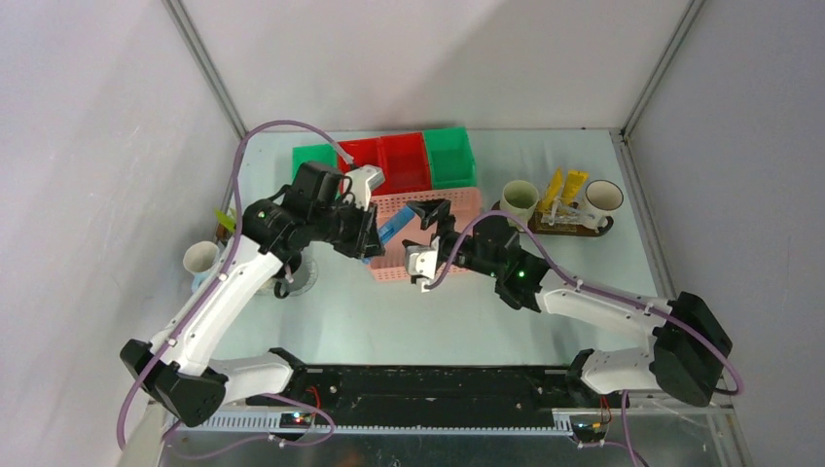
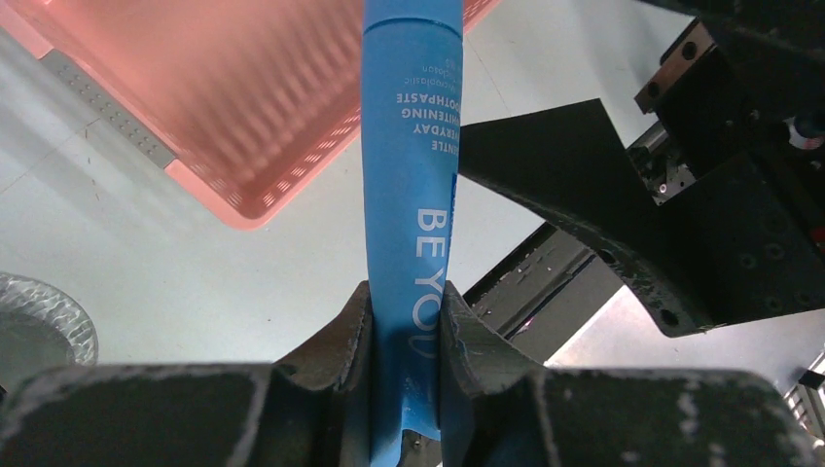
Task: Prepare toiletry sets of a toothbrush and toothpaste on the tray
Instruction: Pick up the toothpaste from the storage box.
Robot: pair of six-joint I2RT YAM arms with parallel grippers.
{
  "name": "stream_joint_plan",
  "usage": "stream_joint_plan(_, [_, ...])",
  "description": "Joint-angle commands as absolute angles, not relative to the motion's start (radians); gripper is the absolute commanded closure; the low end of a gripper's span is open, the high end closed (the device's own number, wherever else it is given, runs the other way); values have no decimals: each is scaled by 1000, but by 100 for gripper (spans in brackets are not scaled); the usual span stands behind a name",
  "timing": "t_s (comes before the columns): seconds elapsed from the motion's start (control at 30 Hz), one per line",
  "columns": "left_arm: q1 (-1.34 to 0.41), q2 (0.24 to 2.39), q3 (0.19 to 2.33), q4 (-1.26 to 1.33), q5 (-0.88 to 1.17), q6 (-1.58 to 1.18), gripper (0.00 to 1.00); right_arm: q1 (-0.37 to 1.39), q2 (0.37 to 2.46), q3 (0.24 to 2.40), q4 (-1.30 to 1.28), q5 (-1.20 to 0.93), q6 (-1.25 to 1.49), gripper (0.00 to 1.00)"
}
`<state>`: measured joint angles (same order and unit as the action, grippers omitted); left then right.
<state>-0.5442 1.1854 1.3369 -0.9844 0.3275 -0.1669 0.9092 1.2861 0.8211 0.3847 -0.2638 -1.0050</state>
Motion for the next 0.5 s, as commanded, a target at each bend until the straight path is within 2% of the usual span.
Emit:
stream_joint_plan(0.0, [-564,1160,1360,-971,369,-178,86,924,1311,879,434,-280,-1063,17])
stream_joint_plan(0.17, [-578,1172,1375,-972,384,-186,86,930,1344,883,444,-289,-1062,26])
stream_joint_plan(0.47, [-586,1183,1378,-966,414,-209,86,957,1368,883,419,-261,-1120,52])
